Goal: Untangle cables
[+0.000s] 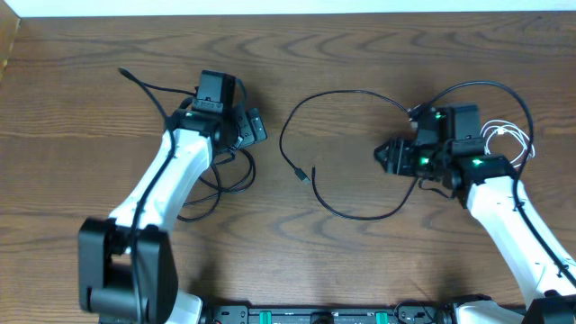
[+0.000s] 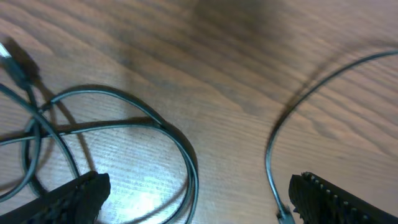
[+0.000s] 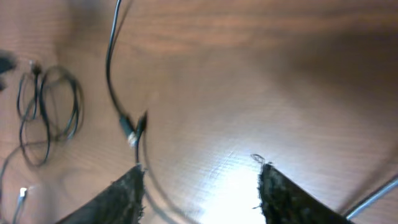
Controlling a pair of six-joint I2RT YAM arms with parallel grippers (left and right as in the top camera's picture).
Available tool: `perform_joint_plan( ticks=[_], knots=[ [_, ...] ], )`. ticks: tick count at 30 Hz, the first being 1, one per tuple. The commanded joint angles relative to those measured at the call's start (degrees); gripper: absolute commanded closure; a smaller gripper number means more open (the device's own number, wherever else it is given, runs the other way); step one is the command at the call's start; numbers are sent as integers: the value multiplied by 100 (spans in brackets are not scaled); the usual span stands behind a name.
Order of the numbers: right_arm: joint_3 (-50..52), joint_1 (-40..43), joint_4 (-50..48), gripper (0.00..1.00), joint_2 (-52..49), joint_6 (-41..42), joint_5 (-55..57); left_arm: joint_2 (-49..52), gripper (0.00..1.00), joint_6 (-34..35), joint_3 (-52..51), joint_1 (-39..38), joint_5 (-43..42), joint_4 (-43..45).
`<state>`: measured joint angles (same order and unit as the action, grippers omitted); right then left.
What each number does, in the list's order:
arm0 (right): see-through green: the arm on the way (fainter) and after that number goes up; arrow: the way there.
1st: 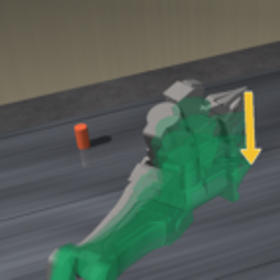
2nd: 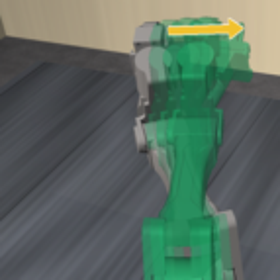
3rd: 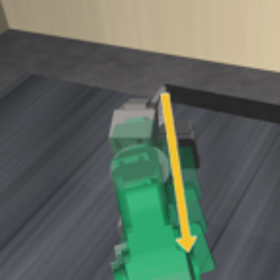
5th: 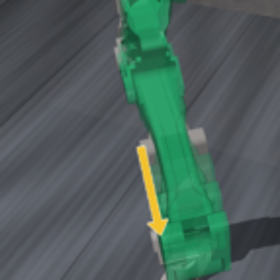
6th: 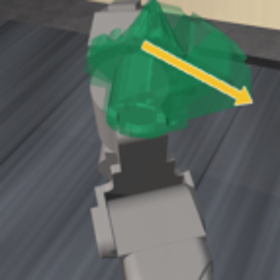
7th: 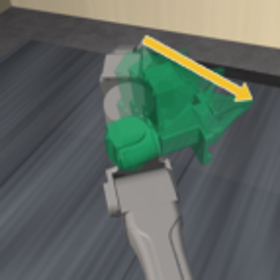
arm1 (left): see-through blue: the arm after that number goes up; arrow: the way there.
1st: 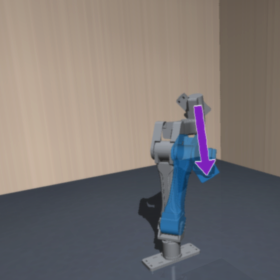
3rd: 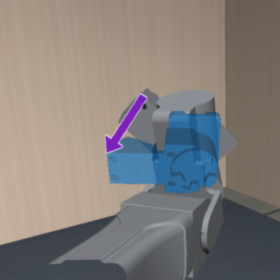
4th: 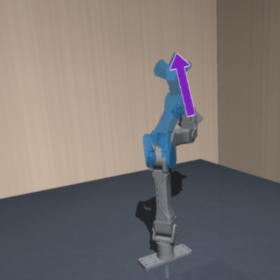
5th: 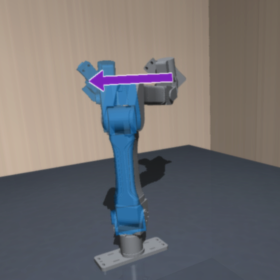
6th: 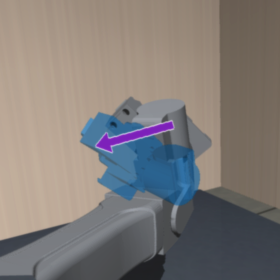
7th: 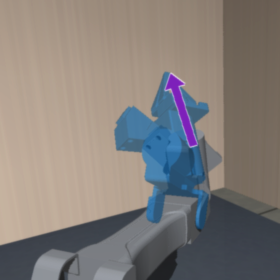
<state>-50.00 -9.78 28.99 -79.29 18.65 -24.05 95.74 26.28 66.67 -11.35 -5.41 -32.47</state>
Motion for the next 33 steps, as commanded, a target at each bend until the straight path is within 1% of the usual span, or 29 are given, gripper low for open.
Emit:
perform_joint_plan(
  ticks=[1,4,6,10,14,16,18,21,26,30,33],
  knots=[
    [20,-404,76,49,-68,-48,-282,490,2,297,-7,-4,-11,111],
    [20,-850,79,48,-184,-44,-140,868,2,295,-7,-22,-457,205],
    [20,-1158,79,46,-313,15,17,1095,2,293,-7,-26,-743,260],
    [20,-1740,-15,43,-796,345,581,1412,2,291,-7,-26,-1158,289],
    [20,-1965,-205,45,-1270,573,702,1486,2,295,-7,-37,-1353,308],
    [20,-2013,-326,48,-1506,758,702,1471,2,295,-4,-70,-1368,334],
    [20,-2079,-507,55,-1867,986,699,1471,2,297,0,-131,-1366,415],
    [20,-2168,-699,61,-2238,1204,699,1471,2,297,39,-256,-1368,424],
    [20,-2341,-1134,59,-2782,1222,546,1471,2,302,151,-472,-1340,426],
    [20,-2332,-1213,59,-2839,1220,400,1471,2,466,192,-542,-1250,437],
    [20,-2332,-1211,61,-2839,1222,400,1473,2,533,190,-603,-1145,433]
  ],
)
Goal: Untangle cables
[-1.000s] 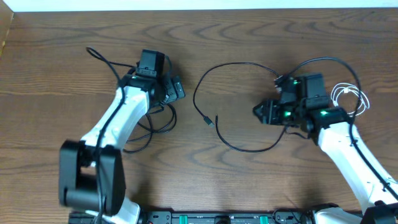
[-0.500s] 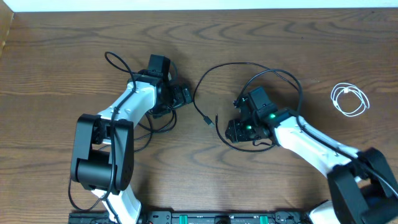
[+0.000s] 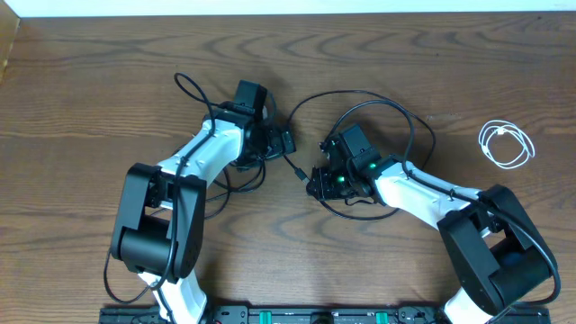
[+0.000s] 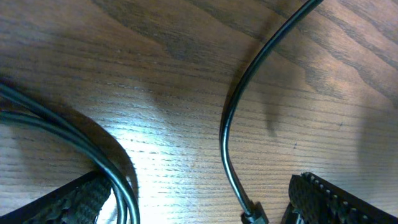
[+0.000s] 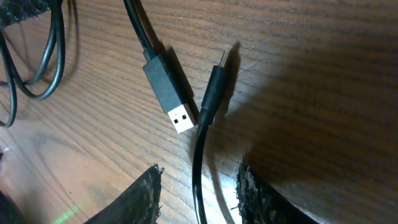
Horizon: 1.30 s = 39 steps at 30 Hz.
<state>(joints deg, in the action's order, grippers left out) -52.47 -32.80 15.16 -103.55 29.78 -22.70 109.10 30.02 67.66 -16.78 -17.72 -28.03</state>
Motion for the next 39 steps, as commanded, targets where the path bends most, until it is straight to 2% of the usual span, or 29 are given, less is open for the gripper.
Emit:
perform_joint_plan(
  ticks=[1,5,8,10,16,18,20,23,27,31,39],
  knots=[
    [267,-31,175,61,-413,107,264,138,2,160,94,-83,107,-11],
    [267,-31,177,61,-413,105,269,-101,2,160,256,-66,673,-363],
    [267,-31,173,80,-413,107,269,-577,2,160,546,-72,1054,-804],
    [267,-31,175,88,-413,107,269,-894,2,157,577,-63,1176,-962],
    [267,-31,219,89,-413,105,289,-1370,2,146,577,-55,1587,-1869],
    [267,-31,225,98,-413,105,306,-1375,2,-28,575,-55,1703,-2347],
    [245,-26,199,99,-400,105,302,-1362,2,-190,468,-55,2004,-2879],
    [-4,-9,308,99,-356,-92,308,-1362,2,-188,280,-55,2509,-3171],
    [-719,-24,905,99,-337,-608,337,-1362,2,-181,-103,-24,2955,-3215],
    [-1392,-101,1443,99,-339,-925,903,-1362,2,24,-498,186,3283,-3104],
    [-1604,-369,966,99,-345,-1300,1259,-1362,2,72,-850,909,3322,-2321]
  ],
)
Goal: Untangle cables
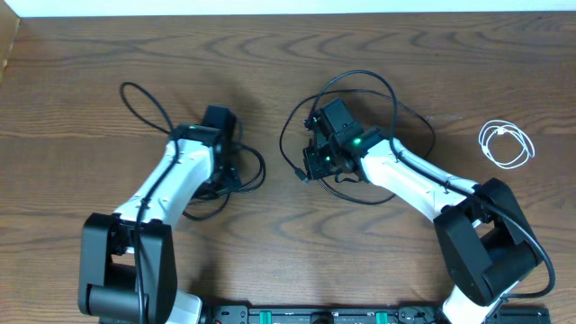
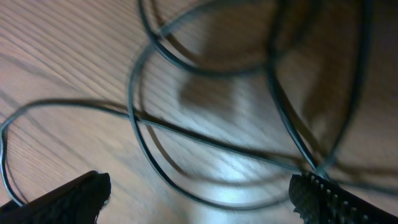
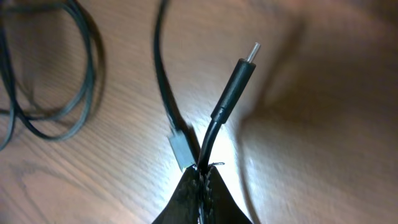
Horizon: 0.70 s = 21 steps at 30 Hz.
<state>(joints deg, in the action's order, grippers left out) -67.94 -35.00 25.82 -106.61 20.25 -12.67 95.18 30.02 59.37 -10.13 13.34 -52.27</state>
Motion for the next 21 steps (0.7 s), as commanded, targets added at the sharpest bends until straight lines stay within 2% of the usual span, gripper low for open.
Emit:
perform_joint_plan(
  ticks=[1,12,19,21],
  knots=[
    [-48,-199,-184,99,-39,-404,302,31,2,72,-22,319,216,146],
    [-20,-802,-957,99,-138,-514,1521,31,2,74,-24,557,216,181],
    [-20,-907,-1298,99,-667,-514,1945,31,2,76,-24,557,214,184],
    [-20,-907,-1296,92,-820,-511,1941,31,2,76,-24,557,214,184]
  ],
)
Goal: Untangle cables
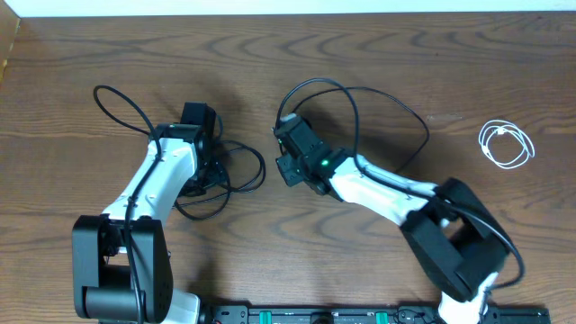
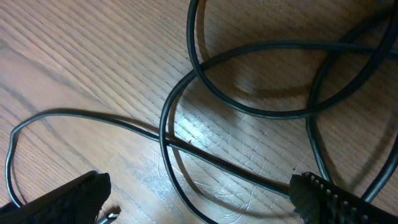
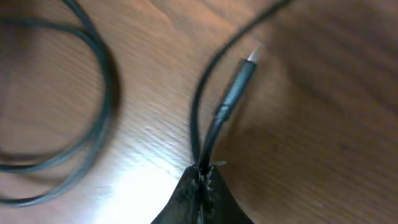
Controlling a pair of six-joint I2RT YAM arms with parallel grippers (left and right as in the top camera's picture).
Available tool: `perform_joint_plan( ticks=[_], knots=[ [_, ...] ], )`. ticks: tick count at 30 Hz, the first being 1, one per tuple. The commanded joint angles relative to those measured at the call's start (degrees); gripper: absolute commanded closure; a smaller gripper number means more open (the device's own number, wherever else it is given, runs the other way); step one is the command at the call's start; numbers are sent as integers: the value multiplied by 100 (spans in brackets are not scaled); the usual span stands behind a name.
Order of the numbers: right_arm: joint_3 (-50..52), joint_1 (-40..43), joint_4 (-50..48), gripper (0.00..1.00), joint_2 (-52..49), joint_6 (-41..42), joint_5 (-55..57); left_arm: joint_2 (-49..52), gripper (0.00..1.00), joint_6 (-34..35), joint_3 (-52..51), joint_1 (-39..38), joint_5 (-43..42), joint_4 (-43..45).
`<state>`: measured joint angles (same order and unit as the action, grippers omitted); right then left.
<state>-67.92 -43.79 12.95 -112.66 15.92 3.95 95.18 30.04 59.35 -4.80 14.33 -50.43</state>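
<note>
A black cable bundle point(image 1: 220, 171) lies in overlapping loops at the left, with one loop point(image 1: 121, 103) reaching up-left. My left gripper point(image 1: 205, 171) hangs open just over these loops point(image 2: 249, 106), nothing between its fingers point(image 2: 68, 199); a small metal plug tip point(image 2: 106, 216) shows by the left finger. My right gripper point(image 3: 202, 177) is shut on a second black cable point(image 1: 378, 99) just behind its plug end point(image 3: 239, 84). In the overhead view the right gripper point(image 1: 286, 168) sits mid-table, close to the right edge of the bundle.
A small coiled white cable point(image 1: 506, 142) lies alone at the far right. The wooden table point(image 1: 297, 261) runs bare along its front. The held cable arcs back and right to about point(image 1: 423, 135).
My right gripper, still shut on the cable behind its plug, now sits further left, closer to the bundle. My left gripper has moved slightly left over the loops and stays open.
First both grippers were open, the left over the bundle, the right at the far right near the white cable. Then both were at the middle, open, over the two plug ends. Then the right was shut on one cable end and the left back over the bundle.
</note>
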Motion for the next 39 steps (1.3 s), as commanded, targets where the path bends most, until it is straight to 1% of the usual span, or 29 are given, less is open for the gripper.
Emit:
perform_joint_plan(
  ticks=[1,3,4,8,12,14,16,17,18,20,22,24,28,33,35,39],
  knots=[
    [-22,-31,-11,84,-273,-76,275,31,2,74,-22,24,116,0],
    [-22,-48,-17,68,-389,-76,256,31,2,74,-22,24,114,2],
    [-22,-57,-24,65,-446,-76,256,31,2,74,-22,24,114,2],
    [-22,-57,7,63,-472,-76,254,31,3,96,-22,22,114,4],
    [-22,-57,11,63,-468,-79,254,31,2,96,-22,22,114,4],
    [-22,-57,20,65,-466,-79,256,31,2,96,-22,22,114,4],
    [-22,-55,87,73,-468,-81,262,31,2,103,-22,22,111,4],
    [-22,-50,140,78,-468,-81,264,31,2,129,-22,22,109,4],
    [-22,-46,203,87,-468,-79,284,31,2,162,-22,24,107,4],
    [-22,-46,400,99,-468,-79,306,31,2,162,-22,22,57,11],
    [-22,-39,605,99,-466,-79,343,31,2,160,-22,22,11,24],
    [-24,0,929,99,-385,-63,625,31,2,160,-22,24,9,24],
    [-35,221,1523,99,129,-57,1036,31,2,160,-22,22,9,24],
    [-35,660,2234,99,1001,-109,1095,31,2,160,-22,22,7,26],
    [-35,903,2470,99,1283,-289,1095,31,2,160,-22,24,7,26],
    [-33,1451,2789,99,1530,-638,1137,31,2,160,-22,22,7,26]
  ],
)
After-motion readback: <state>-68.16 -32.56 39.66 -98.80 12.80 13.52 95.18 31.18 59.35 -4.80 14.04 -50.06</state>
